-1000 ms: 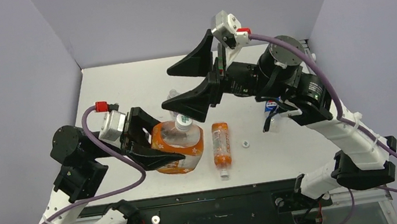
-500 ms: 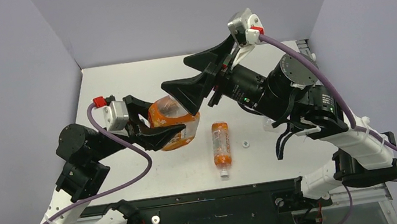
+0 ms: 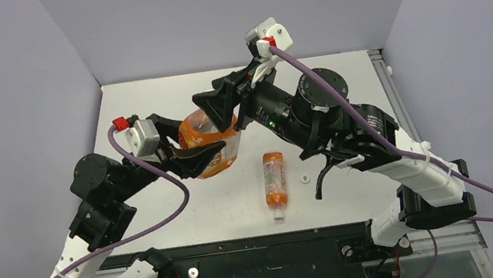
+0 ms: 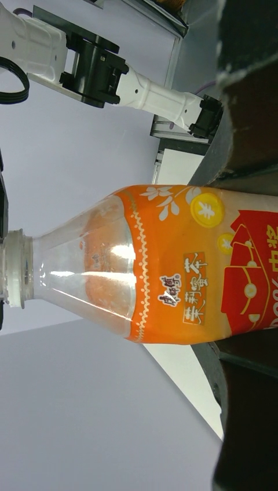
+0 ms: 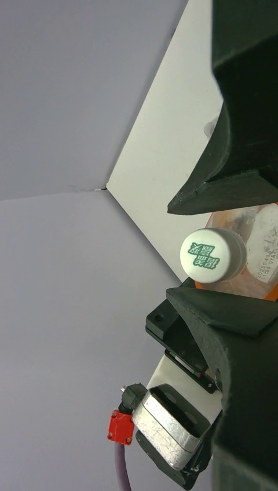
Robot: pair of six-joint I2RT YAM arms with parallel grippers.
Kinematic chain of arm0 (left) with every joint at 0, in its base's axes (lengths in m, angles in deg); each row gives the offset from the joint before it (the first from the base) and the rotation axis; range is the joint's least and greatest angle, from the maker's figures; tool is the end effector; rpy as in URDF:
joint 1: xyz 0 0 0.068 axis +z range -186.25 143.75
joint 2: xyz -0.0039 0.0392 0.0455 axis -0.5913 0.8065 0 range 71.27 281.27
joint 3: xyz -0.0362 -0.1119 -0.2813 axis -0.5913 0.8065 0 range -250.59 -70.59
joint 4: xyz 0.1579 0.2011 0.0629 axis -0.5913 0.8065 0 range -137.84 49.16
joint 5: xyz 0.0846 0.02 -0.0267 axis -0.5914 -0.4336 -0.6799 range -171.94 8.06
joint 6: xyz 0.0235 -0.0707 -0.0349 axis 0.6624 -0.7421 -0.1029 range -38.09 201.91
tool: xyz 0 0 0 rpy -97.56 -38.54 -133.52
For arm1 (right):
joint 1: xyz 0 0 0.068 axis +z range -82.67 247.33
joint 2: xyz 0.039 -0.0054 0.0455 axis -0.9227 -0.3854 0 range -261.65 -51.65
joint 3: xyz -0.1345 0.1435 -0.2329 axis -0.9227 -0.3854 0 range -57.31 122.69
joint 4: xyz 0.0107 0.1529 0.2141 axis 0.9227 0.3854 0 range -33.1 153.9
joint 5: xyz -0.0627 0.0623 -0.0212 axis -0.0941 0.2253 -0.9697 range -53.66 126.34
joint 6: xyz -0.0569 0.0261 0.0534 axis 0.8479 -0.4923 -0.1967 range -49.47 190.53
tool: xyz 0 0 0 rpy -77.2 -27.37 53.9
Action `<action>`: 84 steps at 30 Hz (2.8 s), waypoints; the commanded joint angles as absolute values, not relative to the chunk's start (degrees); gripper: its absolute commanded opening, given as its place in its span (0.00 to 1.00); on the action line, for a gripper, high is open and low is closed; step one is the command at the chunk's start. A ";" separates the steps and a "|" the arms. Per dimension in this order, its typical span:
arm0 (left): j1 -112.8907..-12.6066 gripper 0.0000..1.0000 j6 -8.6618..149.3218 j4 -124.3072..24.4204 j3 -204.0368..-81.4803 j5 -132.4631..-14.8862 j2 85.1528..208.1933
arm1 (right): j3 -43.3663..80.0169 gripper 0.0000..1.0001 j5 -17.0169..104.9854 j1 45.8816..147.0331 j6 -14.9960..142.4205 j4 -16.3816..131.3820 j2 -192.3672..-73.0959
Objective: Unscrew the bottle caps
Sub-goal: Unscrew the bottle cap from the plastic bottle, then place the bottle cap at the center of the board.
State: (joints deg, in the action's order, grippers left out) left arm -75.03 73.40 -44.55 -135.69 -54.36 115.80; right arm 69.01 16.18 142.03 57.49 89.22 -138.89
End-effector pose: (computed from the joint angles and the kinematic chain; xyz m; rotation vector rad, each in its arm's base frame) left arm 0.0959 -0.1196 0.5056 0.7595 1.1444 -1.0027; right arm 0.1029 0.2827 0.6290 -0.5140 1.4505 0.9836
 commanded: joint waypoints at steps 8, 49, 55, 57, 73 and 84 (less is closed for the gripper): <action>-74.83 0.00 73.91 -46.37 -135.88 -56.61 115.47 | 73.97 0.38 16.56 142.22 57.47 90.91 -140.99; -74.99 0.00 58.40 -52.59 -139.52 -23.01 117.32 | 60.52 0.00 84.02 123.19 48.95 66.34 -131.64; -74.90 0.00 60.81 -51.70 -137.66 -24.26 116.07 | 59.79 0.00 63.82 115.88 53.52 76.82 -129.60; -74.92 0.00 62.75 -50.41 -136.98 -25.43 115.37 | 54.59 0.00 54.55 112.98 55.78 82.33 -128.59; -74.40 0.00 77.58 -42.68 -121.22 -42.88 106.00 | 2.92 0.00 29.87 99.80 50.46 63.57 -130.61; -74.31 0.00 74.56 -45.92 -120.70 -40.79 106.47 | -2.01 0.00 24.01 95.21 46.23 57.62 -143.46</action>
State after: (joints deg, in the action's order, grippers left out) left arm -74.49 75.34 -41.64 -119.25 -40.57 106.51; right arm -1.37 28.66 95.84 48.46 62.95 -140.79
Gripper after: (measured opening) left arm 0.464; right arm 0.297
